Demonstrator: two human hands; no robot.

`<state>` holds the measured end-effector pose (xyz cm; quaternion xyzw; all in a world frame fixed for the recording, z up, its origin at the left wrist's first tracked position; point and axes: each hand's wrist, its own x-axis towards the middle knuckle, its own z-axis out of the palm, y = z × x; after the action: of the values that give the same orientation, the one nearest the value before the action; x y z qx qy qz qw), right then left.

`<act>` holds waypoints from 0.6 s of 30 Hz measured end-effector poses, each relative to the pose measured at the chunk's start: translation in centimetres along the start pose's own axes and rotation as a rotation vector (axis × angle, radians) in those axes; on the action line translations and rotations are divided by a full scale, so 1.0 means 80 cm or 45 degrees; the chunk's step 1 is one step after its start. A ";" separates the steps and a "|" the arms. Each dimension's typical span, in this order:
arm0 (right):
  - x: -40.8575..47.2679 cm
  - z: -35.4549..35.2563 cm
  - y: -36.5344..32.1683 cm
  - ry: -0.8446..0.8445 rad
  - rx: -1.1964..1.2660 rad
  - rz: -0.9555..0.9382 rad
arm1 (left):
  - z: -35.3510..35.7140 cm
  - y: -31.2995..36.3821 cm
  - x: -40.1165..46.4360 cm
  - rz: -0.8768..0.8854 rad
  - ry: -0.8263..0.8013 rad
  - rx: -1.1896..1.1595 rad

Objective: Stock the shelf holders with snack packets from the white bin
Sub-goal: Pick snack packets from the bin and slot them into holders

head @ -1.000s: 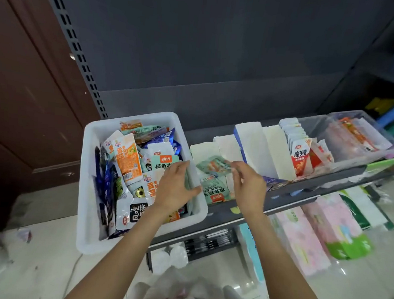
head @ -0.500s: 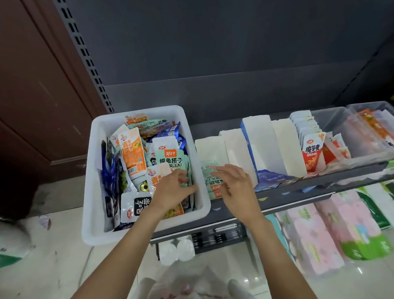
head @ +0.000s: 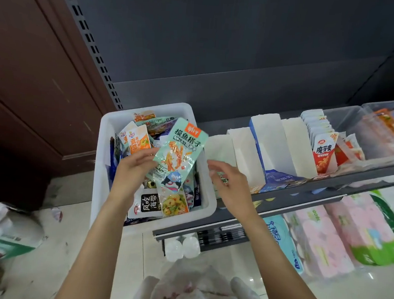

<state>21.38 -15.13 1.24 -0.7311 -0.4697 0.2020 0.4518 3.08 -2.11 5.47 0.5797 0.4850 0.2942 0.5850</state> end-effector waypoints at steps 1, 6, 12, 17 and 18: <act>0.002 -0.002 -0.008 0.018 0.142 0.071 | -0.003 0.000 0.000 0.003 -0.006 -0.031; 0.017 -0.026 -0.040 0.080 0.454 0.142 | 0.010 0.008 -0.005 0.241 -0.114 0.050; 0.022 -0.095 -0.044 0.118 -0.065 -0.039 | 0.061 0.028 0.002 0.827 -0.239 0.447; 0.004 -0.104 -0.002 0.547 -0.134 -0.115 | 0.117 0.016 0.033 0.967 -0.041 0.749; 0.002 -0.099 0.008 0.585 -0.157 -0.083 | 0.124 0.009 0.038 0.954 -0.041 0.810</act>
<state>27.48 -18.80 4.75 -0.7685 -0.3892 -0.0133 0.5077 13.35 -3.10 4.06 0.8687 0.2998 0.3125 0.2403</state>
